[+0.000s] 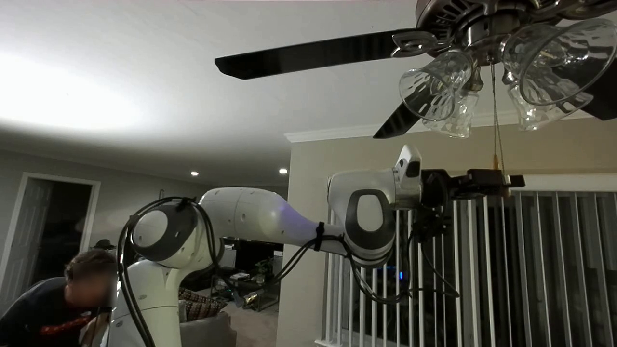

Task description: Pull down the switch to turn on the light

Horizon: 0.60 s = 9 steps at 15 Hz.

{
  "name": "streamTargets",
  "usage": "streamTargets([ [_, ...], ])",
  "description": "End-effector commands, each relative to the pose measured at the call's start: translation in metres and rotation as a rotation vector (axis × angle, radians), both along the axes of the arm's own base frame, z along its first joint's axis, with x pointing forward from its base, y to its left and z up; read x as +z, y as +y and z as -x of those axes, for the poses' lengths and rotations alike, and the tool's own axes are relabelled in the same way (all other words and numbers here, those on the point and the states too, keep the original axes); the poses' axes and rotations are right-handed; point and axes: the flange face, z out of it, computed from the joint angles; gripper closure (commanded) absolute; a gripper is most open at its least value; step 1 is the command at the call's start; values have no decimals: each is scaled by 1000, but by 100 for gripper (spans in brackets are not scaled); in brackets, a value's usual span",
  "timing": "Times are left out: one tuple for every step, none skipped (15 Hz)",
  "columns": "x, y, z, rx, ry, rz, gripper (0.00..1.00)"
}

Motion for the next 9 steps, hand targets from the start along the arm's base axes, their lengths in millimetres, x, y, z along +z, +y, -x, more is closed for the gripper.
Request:
streamTargets([
  [4,-3,-3,0,20,23,62],
  [4,-3,-3,1,20,20,30],
  [5,-3,-3,-1,20,21,34],
  [5,-3,-3,-2,20,21,33],
  [4,-3,-2,-3,19,22,28],
  [4,-3,-2,-3,19,22,23],
  [3,-2,-1,-3,19,22,16],
  [3,-2,-1,-2,20,22,10],
  [2,-2,-1,-1,21,23,5],
])
